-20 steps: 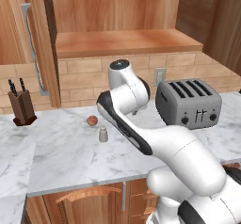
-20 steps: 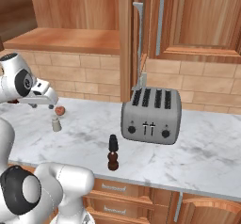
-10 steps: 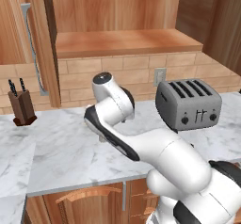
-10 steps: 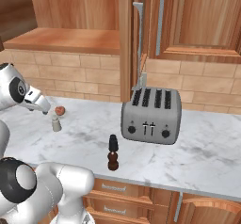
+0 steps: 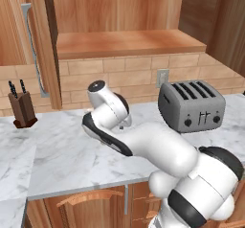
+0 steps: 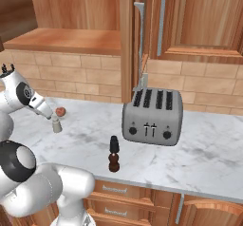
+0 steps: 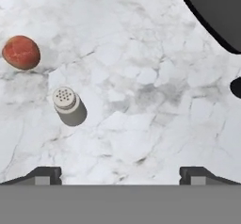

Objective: There are various items on the counter. Only move the condiments/shakers into the cabinet.

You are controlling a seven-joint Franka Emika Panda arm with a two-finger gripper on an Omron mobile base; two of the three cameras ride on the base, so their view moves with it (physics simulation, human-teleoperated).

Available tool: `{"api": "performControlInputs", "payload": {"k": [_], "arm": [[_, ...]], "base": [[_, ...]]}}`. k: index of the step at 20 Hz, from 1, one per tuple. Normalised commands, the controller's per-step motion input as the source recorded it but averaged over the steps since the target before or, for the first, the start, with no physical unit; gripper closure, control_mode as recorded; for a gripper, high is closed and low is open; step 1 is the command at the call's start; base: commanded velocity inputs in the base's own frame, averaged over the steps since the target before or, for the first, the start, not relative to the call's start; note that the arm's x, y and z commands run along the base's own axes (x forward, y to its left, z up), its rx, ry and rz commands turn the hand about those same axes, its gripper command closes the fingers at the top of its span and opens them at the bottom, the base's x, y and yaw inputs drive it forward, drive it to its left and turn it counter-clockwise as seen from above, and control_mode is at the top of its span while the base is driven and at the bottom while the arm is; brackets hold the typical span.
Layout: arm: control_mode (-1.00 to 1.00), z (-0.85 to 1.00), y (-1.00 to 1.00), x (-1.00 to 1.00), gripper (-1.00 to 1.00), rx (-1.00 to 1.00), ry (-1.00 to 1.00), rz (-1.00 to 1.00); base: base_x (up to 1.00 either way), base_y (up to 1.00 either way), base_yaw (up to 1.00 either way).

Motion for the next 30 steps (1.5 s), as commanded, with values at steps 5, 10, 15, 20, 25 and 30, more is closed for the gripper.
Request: {"api": "performControlInputs", "payload": {"k": [5, 10, 15, 20, 25, 30], "arm": [[-1.00, -0.37, 0.08, 0.20, -1.00, 0.00, 0.00, -0.12], [-1.00, -0.30, 0.17, 0.20, -1.00, 0.00, 0.00, -0.10], [-1.00, -0.14, 0.22, 0.15, -1.00, -0.02, -0.02, -0.11], [-1.00, -0.01, 0.15, 0.02, -1.00, -0.10, -0.12, -0.14], [-1.00, -0.09, 0.07, 0.13, -1.00, -0.07, -0.13, -0.11], [-1.00, -0.19, 0.01, 0.20, -1.00, 0.00, -0.08, -0.10]], "base": [[0.00, 0.00, 0.00], [0.00, 0.00, 0.00], [0.00, 0.00, 0.00], [0.00, 0.00, 0.00], [0.00, 0.00, 0.00], [0.00, 0.00, 0.00]]}}
